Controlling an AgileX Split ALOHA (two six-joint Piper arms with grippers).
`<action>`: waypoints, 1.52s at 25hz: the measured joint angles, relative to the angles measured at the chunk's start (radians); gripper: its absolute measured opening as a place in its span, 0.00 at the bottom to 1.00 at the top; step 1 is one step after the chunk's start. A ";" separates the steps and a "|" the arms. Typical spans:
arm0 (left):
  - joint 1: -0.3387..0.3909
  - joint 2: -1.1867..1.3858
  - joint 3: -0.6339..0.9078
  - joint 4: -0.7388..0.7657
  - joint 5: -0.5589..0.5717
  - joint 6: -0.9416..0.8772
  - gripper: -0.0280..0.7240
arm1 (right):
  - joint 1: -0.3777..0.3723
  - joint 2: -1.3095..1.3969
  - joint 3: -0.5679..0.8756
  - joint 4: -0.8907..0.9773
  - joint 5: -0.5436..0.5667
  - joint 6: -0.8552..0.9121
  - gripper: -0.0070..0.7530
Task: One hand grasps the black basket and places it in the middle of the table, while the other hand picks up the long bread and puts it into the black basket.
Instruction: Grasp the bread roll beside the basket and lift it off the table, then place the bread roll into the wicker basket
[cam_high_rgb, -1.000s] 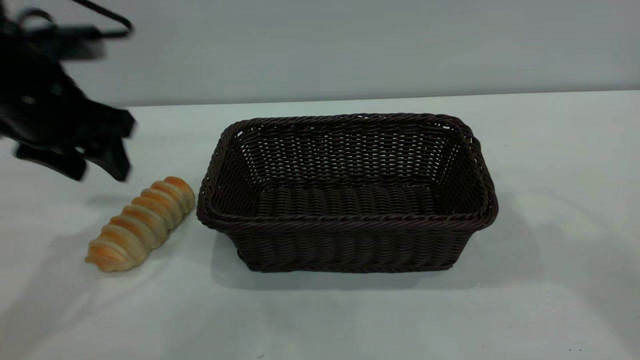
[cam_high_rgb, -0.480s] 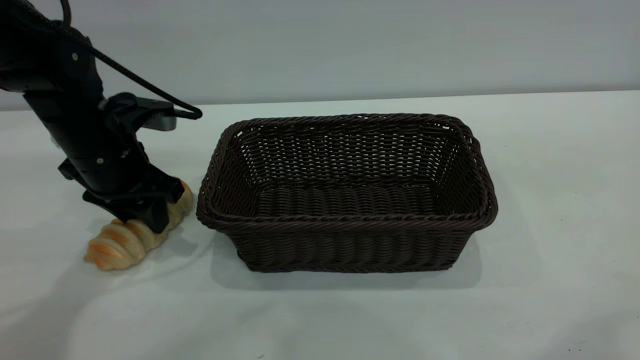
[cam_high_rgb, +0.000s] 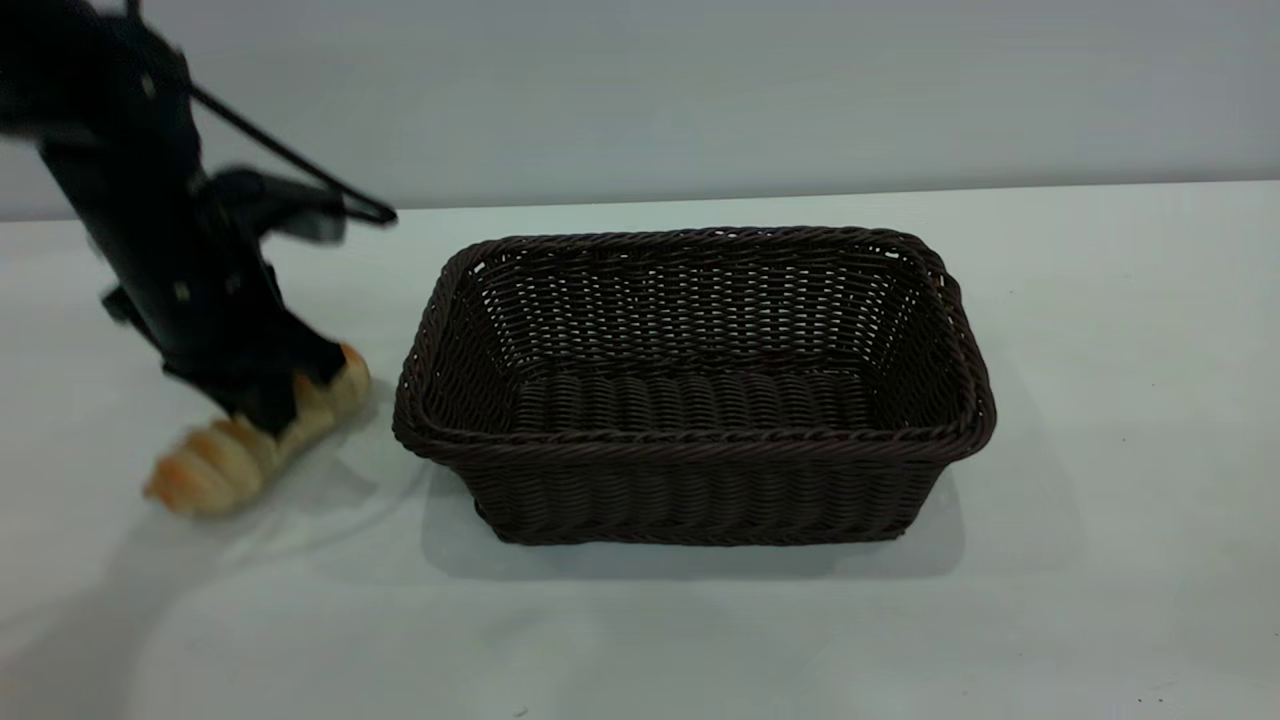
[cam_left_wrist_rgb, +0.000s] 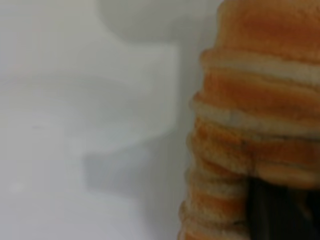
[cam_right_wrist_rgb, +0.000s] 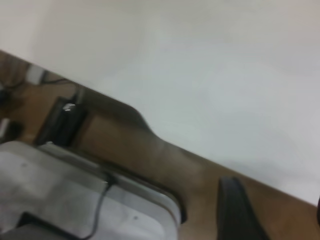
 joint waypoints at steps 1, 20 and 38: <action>0.000 -0.030 -0.018 0.002 0.023 0.000 0.13 | 0.000 -0.035 0.012 -0.024 0.000 0.025 0.55; -0.422 -0.025 -0.151 -0.095 -0.107 0.002 0.12 | 0.000 -0.230 0.020 -0.171 0.000 0.187 0.54; -0.434 -0.191 -0.151 -0.008 0.043 -0.003 0.92 | 0.000 -0.495 0.020 -0.178 0.008 0.185 0.54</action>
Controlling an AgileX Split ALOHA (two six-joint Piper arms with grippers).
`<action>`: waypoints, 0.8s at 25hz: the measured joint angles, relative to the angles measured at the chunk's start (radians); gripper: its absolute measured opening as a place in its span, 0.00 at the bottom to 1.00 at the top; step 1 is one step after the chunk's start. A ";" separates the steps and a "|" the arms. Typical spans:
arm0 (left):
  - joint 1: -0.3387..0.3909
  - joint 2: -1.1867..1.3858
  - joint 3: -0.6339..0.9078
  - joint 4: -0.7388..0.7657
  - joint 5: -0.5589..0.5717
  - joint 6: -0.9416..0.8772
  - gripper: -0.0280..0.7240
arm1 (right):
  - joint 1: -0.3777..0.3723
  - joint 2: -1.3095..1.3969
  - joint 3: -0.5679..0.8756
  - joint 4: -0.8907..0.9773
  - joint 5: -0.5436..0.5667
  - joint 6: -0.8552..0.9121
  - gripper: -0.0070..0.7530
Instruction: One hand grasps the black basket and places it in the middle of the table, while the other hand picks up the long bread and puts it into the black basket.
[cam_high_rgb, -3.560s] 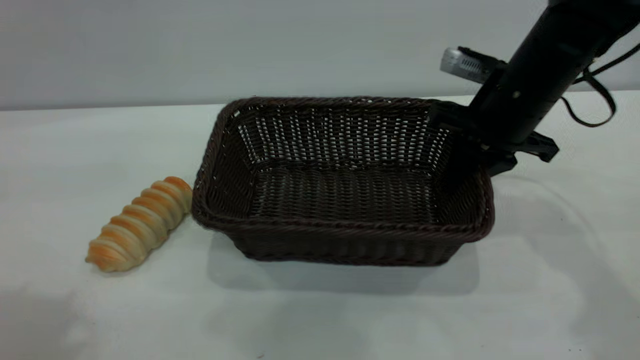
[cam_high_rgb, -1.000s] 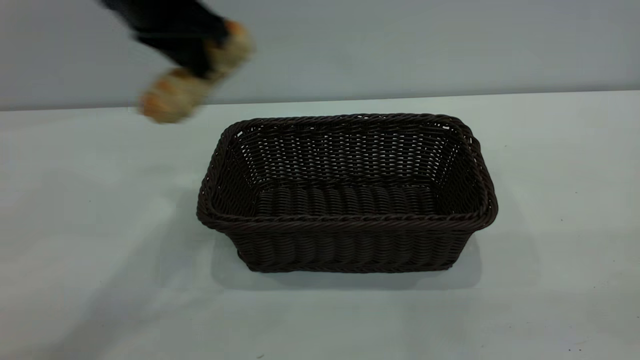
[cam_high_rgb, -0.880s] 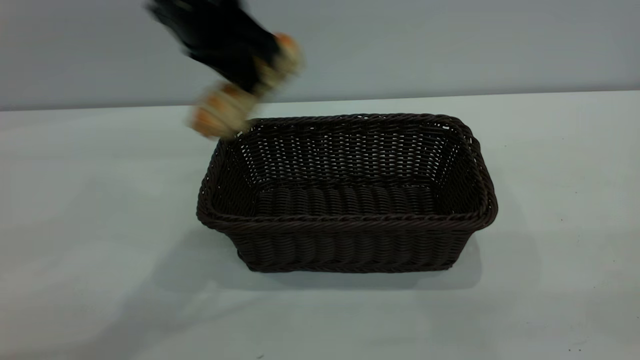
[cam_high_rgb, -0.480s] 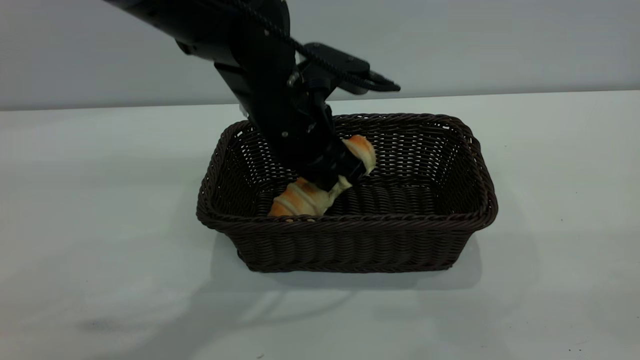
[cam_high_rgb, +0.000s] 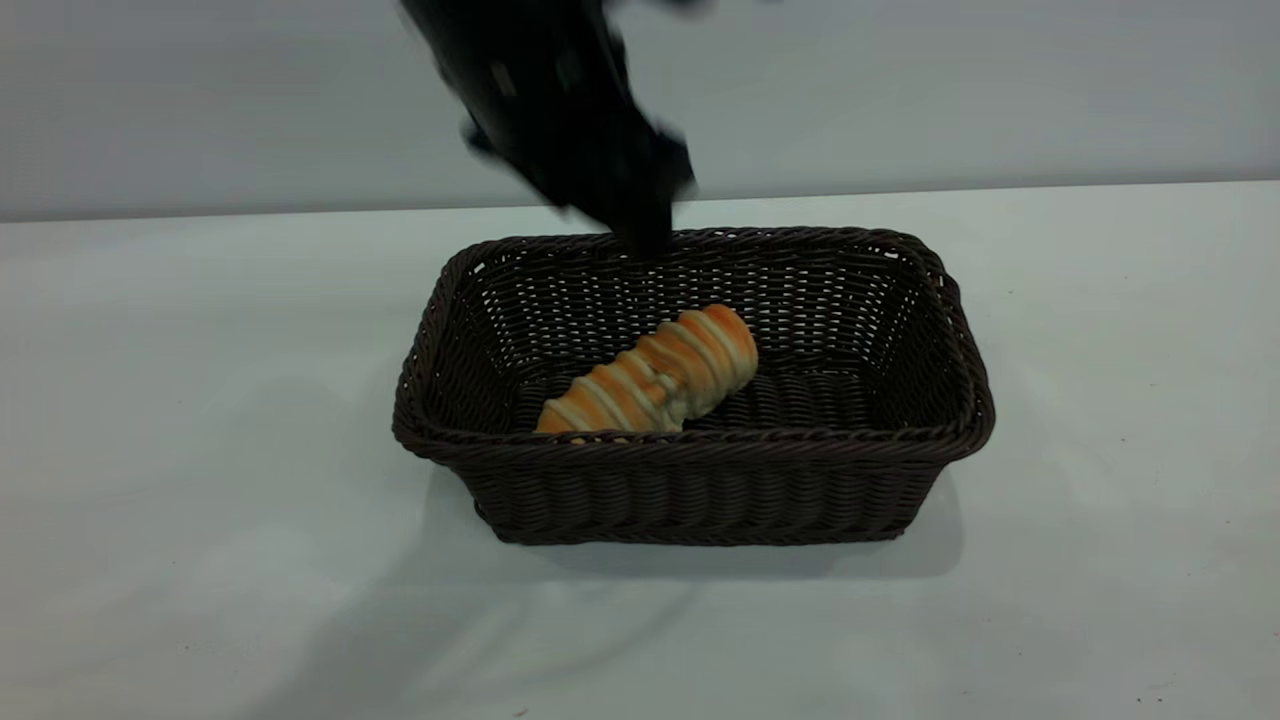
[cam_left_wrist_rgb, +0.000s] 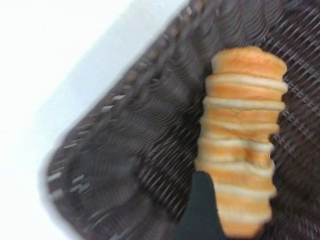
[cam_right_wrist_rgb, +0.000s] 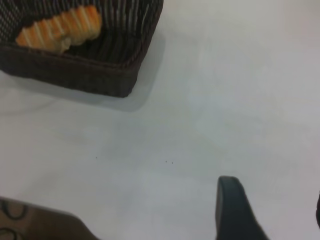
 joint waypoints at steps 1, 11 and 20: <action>0.000 -0.047 0.000 0.013 0.031 0.000 0.92 | 0.000 0.000 0.000 0.000 0.000 0.000 0.54; 0.000 -0.530 0.000 0.058 0.472 0.001 0.83 | 0.000 -0.002 0.000 -0.001 0.000 0.002 0.54; 0.000 -0.849 0.101 0.103 0.693 -0.044 0.82 | 0.000 -0.004 0.000 0.000 0.000 0.002 0.54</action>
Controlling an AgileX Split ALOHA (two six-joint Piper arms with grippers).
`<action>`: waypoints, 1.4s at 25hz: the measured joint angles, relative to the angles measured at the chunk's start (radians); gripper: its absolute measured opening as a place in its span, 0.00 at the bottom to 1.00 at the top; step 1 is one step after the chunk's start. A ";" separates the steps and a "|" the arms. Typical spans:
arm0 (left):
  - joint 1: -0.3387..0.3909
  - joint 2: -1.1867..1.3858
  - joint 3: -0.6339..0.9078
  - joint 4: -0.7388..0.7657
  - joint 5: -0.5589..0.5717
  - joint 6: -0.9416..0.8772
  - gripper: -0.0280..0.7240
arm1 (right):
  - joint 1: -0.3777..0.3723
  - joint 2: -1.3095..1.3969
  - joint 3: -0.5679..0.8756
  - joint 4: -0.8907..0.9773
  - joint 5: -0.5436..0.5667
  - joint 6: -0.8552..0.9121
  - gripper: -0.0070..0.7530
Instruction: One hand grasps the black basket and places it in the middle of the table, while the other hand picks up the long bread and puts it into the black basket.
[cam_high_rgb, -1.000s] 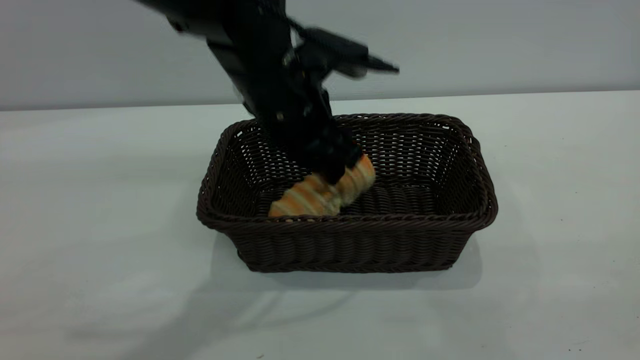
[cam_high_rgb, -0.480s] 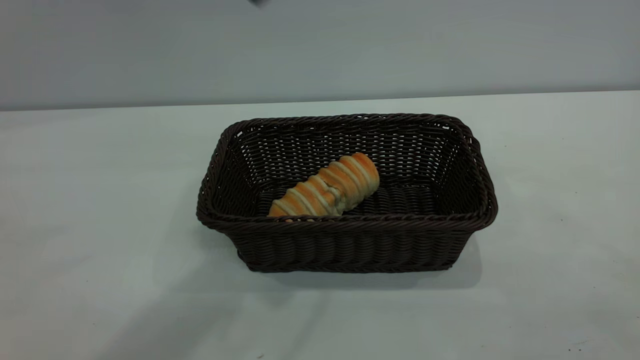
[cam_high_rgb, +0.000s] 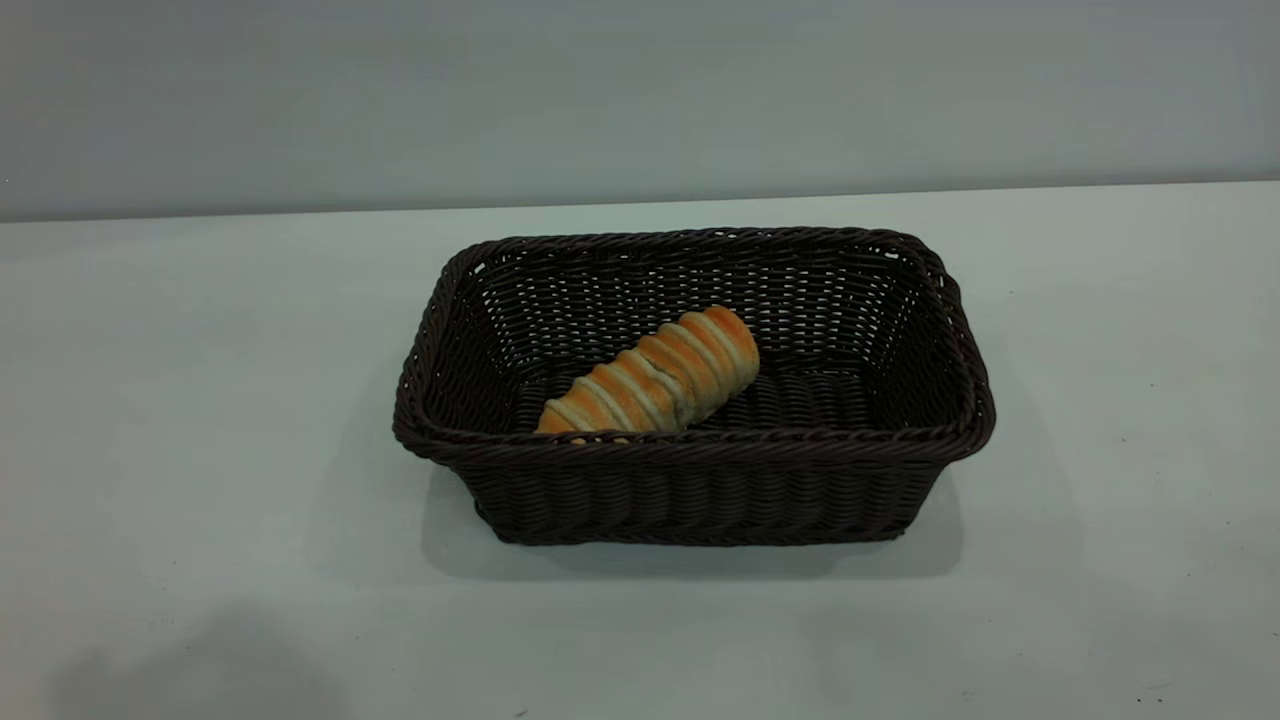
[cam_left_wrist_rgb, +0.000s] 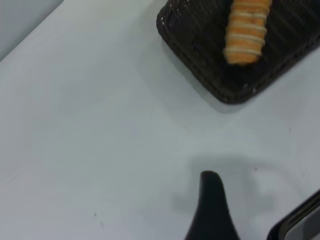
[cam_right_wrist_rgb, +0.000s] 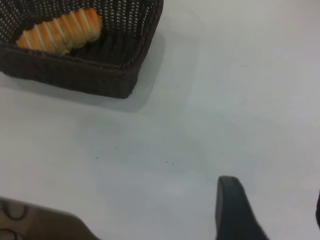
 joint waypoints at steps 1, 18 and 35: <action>0.000 -0.038 0.038 0.000 0.000 -0.003 0.82 | 0.000 0.000 0.000 0.000 0.000 0.000 0.54; 0.000 -0.756 0.834 -0.115 -0.067 -0.154 0.82 | 0.000 0.000 0.000 0.000 0.000 -0.002 0.54; 0.001 -0.852 0.847 -0.150 -0.059 -0.165 0.82 | -0.161 0.000 0.000 0.000 0.000 -0.003 0.54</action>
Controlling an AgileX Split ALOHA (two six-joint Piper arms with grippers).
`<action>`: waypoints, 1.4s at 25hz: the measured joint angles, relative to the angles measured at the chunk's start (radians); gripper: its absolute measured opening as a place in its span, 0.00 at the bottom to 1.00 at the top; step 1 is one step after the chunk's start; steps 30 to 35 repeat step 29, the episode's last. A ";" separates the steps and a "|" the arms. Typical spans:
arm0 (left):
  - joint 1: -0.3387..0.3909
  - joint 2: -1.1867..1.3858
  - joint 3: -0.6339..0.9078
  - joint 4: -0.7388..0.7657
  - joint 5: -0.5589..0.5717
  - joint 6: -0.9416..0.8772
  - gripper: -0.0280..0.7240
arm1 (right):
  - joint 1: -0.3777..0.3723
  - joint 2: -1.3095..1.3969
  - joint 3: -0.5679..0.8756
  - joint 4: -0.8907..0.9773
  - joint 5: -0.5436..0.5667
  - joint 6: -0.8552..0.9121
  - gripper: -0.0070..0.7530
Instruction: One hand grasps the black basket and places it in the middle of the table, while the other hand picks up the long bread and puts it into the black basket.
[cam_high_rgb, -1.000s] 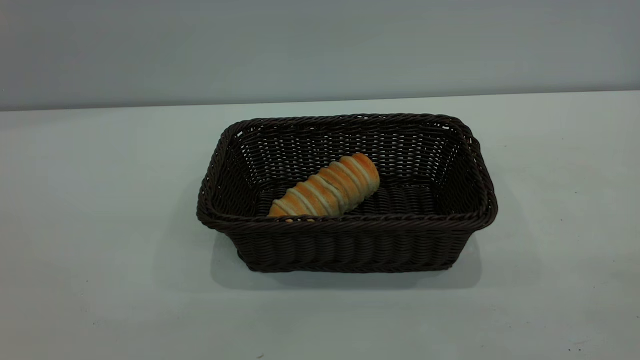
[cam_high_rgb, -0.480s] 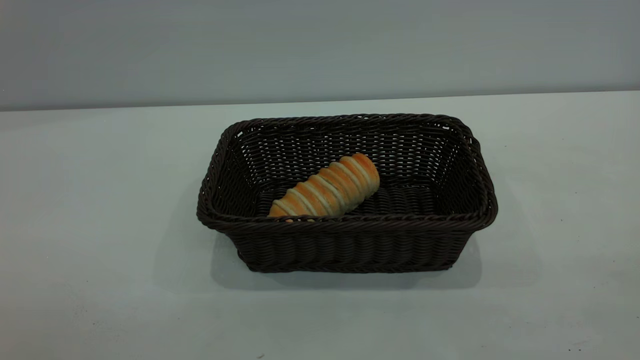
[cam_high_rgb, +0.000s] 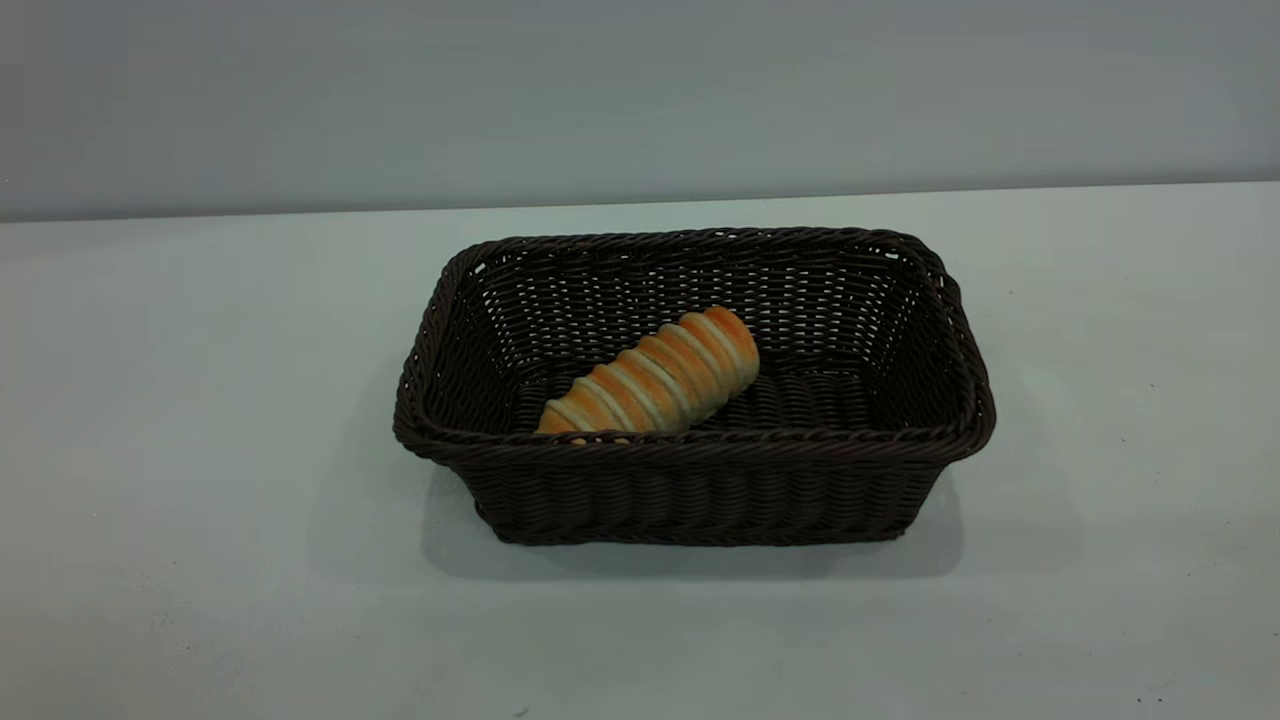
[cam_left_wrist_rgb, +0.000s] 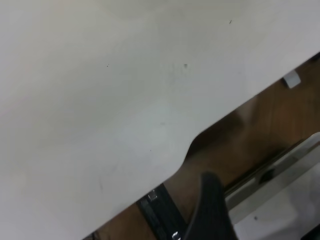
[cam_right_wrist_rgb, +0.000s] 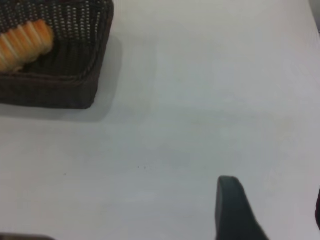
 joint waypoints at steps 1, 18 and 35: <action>0.011 -0.010 0.000 0.000 0.000 0.000 0.82 | 0.000 0.000 0.000 0.000 0.000 0.000 0.54; 0.615 -0.318 0.000 -0.012 0.017 0.002 0.82 | 0.037 0.000 0.000 0.000 0.000 0.000 0.54; 0.615 -0.318 0.000 -0.012 0.019 0.001 0.82 | 0.037 0.000 0.000 0.000 0.000 0.000 0.54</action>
